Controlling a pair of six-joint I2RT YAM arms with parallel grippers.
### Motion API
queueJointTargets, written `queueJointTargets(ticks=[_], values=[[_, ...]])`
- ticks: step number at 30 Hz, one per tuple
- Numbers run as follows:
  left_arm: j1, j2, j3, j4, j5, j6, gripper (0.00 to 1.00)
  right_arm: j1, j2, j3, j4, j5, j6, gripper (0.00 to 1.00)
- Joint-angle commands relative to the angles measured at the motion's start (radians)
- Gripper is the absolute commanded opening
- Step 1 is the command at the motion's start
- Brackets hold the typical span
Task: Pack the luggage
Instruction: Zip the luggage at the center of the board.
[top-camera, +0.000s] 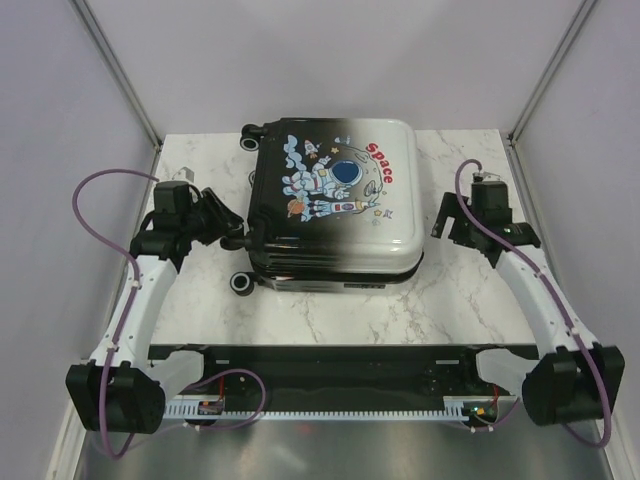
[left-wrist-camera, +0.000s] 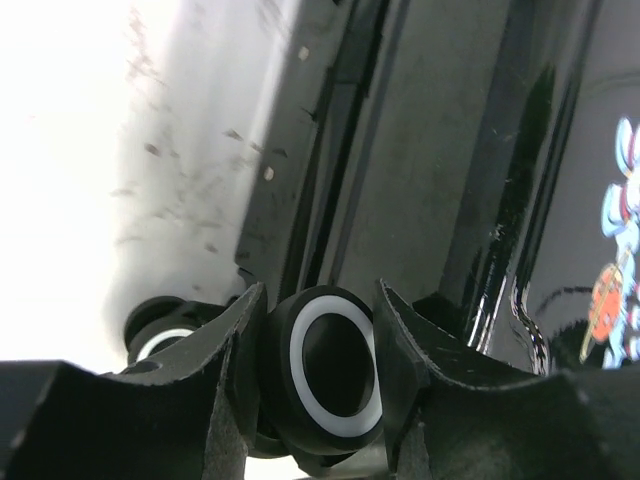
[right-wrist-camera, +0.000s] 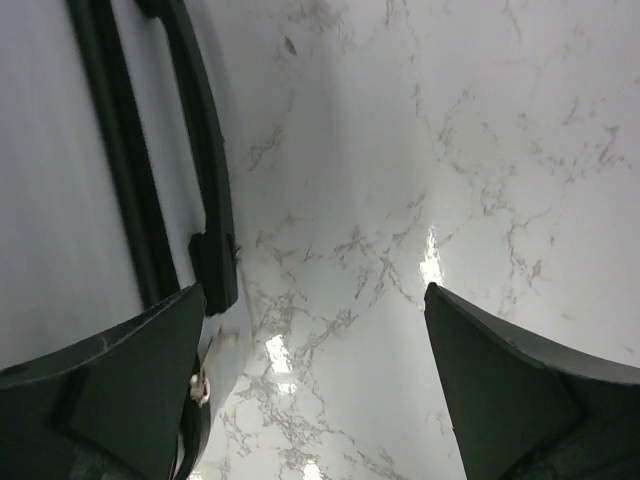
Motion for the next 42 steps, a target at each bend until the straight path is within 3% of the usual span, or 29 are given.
queueJointTargets(ticks=[1,6,13,18,28,32,38,42], values=[[-0.062,-0.018,0.008,0.046,0.303,-0.116,0.02,-0.068,-0.126,-0.023,0.059,-0.285,-0.191,0.98],[-0.062,-0.052,-0.029,0.051,0.281,-0.125,0.02,-0.069,-0.201,-0.116,0.106,-0.575,-0.230,0.96],[-0.057,0.013,-0.025,0.043,0.245,-0.087,0.02,-0.092,-0.292,-0.297,0.187,-0.612,-0.106,0.96],[-0.057,0.050,0.030,0.052,0.258,-0.067,0.02,-0.111,-0.250,-0.327,0.181,-0.361,-0.032,0.96],[-0.048,0.114,0.086,0.051,0.255,-0.044,0.02,-0.144,-0.283,-0.255,0.071,-0.277,-0.081,0.93],[-0.043,0.139,0.117,0.054,0.252,-0.031,0.02,-0.144,-0.261,-0.178,-0.029,-0.106,-0.089,0.89],[-0.033,0.198,0.152,0.078,0.260,-0.033,0.02,-0.144,-0.292,-0.143,-0.086,-0.101,-0.048,0.87],[-0.025,0.227,0.173,0.098,0.261,-0.036,0.02,-0.144,-0.255,-0.224,0.000,-0.217,-0.023,0.87]])
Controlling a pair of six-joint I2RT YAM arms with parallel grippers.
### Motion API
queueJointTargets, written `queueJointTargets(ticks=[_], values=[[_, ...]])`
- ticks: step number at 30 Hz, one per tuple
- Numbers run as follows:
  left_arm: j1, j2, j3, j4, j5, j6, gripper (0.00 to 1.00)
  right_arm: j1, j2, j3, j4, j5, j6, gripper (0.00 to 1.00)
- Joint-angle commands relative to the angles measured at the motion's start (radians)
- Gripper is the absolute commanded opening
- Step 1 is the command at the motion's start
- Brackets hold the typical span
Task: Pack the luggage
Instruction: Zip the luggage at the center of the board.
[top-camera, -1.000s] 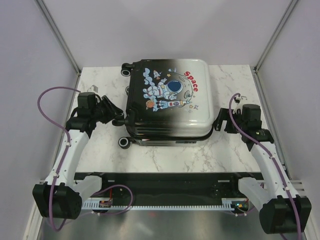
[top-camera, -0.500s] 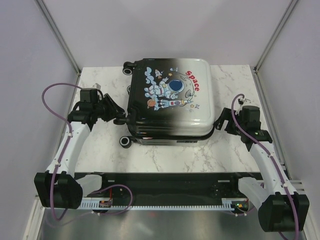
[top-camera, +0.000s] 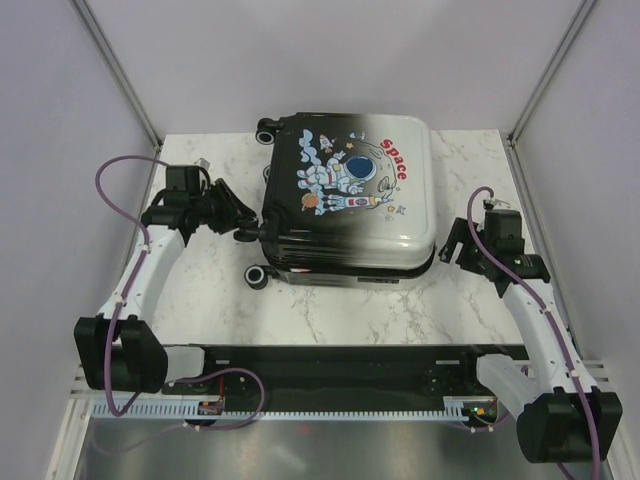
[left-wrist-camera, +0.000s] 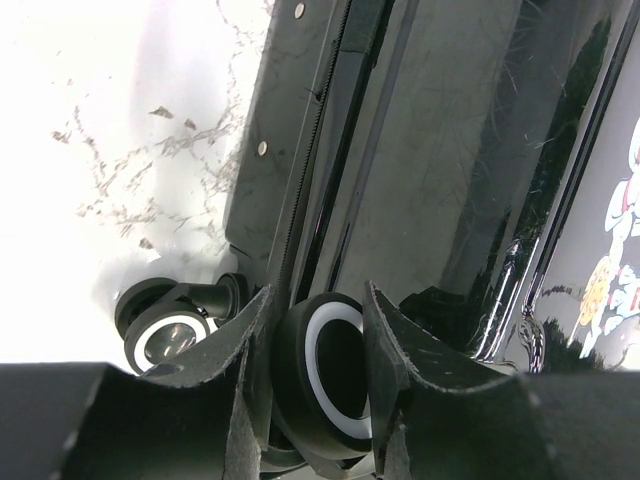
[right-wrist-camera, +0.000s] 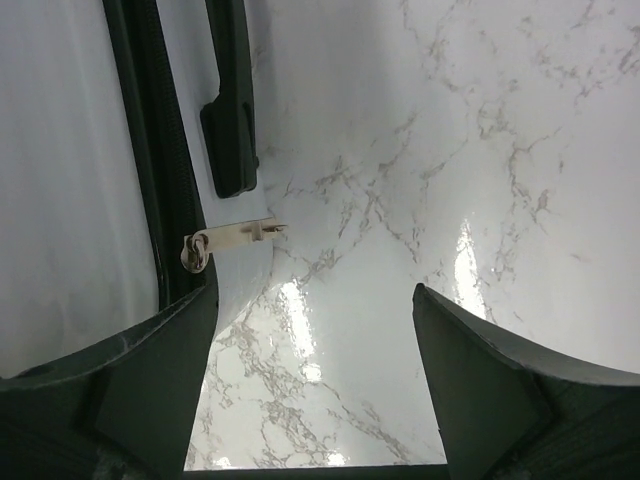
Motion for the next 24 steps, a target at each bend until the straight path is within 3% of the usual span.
queueJointTargets(ticks=[1,13,20,24], values=[[-0.011,0.030,0.061,0.117,0.101,0.008,0.02,0.000,0.024,-0.075,0.064,-0.062,0.038,0.86],[0.035,0.088,0.108,0.120,0.111,0.027,0.02,0.045,0.189,-0.127,0.339,-0.109,0.082,0.86],[0.060,0.137,0.153,0.121,0.131,0.054,0.02,0.244,0.323,-0.075,0.470,-0.074,0.134,0.86],[0.093,0.158,0.176,0.121,0.127,0.057,0.02,0.296,0.360,-0.055,0.509,-0.048,0.137,0.88]])
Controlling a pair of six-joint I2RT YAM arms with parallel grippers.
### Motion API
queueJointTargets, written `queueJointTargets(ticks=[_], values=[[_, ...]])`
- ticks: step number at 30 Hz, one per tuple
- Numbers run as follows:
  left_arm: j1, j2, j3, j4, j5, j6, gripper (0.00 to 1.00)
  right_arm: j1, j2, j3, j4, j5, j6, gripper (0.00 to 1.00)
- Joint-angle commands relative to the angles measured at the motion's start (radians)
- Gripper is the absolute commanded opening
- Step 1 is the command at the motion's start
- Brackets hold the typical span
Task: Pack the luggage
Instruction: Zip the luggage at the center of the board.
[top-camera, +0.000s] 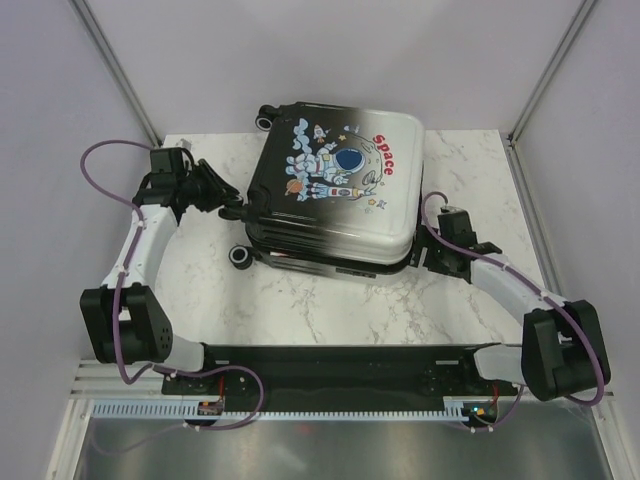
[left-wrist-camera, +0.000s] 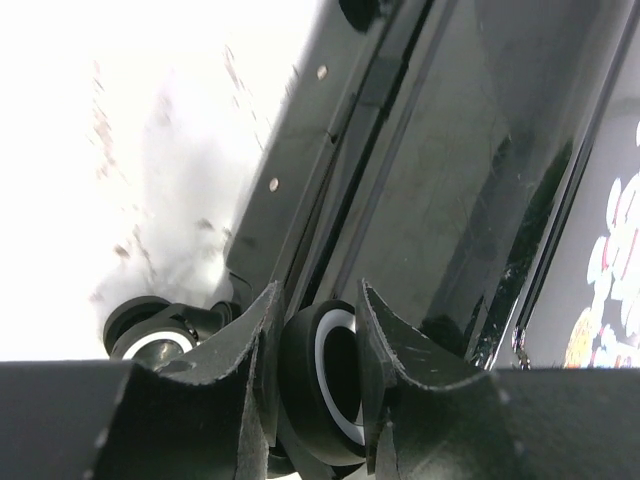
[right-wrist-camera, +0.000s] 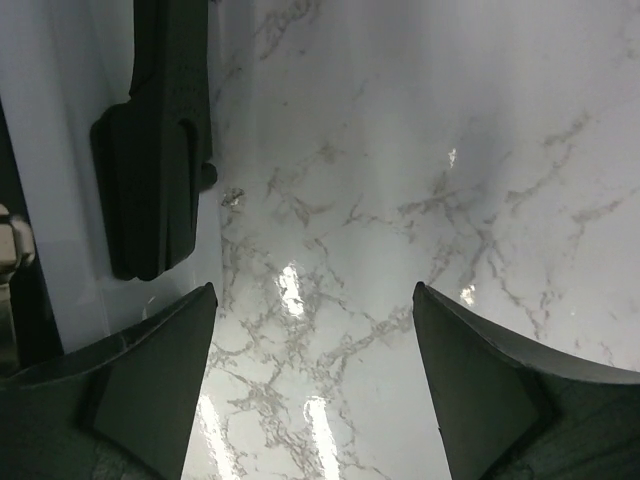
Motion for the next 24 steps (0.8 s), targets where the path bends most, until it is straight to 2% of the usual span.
queueJointTargets(ticks=[1,4,7,8,12,17,21,24], values=[[-0.011,0.010,0.061,0.031,0.114,0.017,0.02,0.089,0.018,0.055,0.197,-0.079,0.028,0.88],[-0.001,0.016,0.082,0.032,0.122,0.017,0.02,0.089,-0.025,0.051,0.190,-0.062,-0.065,0.91],[0.003,0.030,0.105,0.031,0.134,0.018,0.02,0.086,-0.083,0.040,0.192,-0.094,-0.244,0.92],[0.003,0.036,0.114,0.031,0.134,0.020,0.02,0.087,-0.097,0.040,0.190,-0.111,-0.356,0.93],[0.012,0.054,0.130,0.028,0.150,0.028,0.02,0.064,-0.167,0.021,0.209,-0.264,-0.568,0.95],[0.020,0.068,0.139,0.023,0.165,0.035,0.02,0.032,-0.125,0.050,0.157,-0.439,-0.677,0.96],[0.018,0.071,0.139,0.016,0.170,0.048,0.02,0.032,-0.088,0.057,0.148,-0.488,-0.685,0.94],[0.020,0.067,0.142,0.009,0.176,0.054,0.02,0.032,-0.114,0.077,0.088,-0.462,-0.708,0.93]])
